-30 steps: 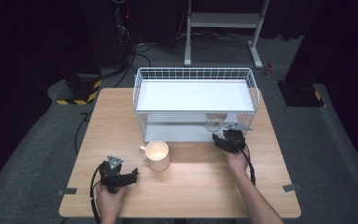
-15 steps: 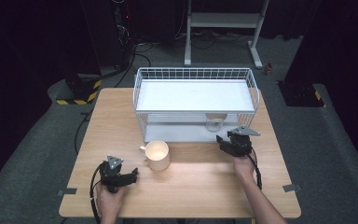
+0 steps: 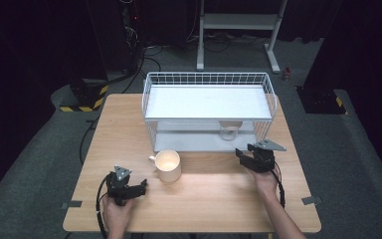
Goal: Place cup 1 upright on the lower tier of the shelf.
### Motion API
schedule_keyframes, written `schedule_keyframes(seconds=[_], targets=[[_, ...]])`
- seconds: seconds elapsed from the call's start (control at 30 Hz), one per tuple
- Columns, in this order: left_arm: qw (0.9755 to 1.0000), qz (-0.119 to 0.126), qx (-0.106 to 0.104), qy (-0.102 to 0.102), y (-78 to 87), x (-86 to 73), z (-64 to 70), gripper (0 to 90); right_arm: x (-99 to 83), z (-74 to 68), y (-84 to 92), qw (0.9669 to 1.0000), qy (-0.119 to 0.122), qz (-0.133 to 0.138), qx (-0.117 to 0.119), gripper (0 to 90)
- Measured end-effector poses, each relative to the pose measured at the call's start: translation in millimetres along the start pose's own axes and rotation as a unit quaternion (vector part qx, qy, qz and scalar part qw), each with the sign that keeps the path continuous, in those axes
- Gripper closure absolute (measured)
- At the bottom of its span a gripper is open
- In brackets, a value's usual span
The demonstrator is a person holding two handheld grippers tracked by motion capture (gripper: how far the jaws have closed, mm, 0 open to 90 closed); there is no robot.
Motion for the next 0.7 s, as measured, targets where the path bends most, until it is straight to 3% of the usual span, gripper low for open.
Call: schedule_keyframes(seconds=[0.7], targets=[[1.0, -0.001, 0.001, 0.001, 0.1, 0.0, 0.3, 9.4, -13.3, 14.4, 24.2, 0.9997, -0.016, 0.02, 0.007, 40.7]])
Point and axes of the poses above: each handheld gripper's, and its own axes: y roughly backward along the jaws, x roughly out of its top, z roughly to its right, the point moved 2 cm from there along -y, roughly forward along the jaws, and after that the axes turned 5 degrees about z, right-handed, at the moved point
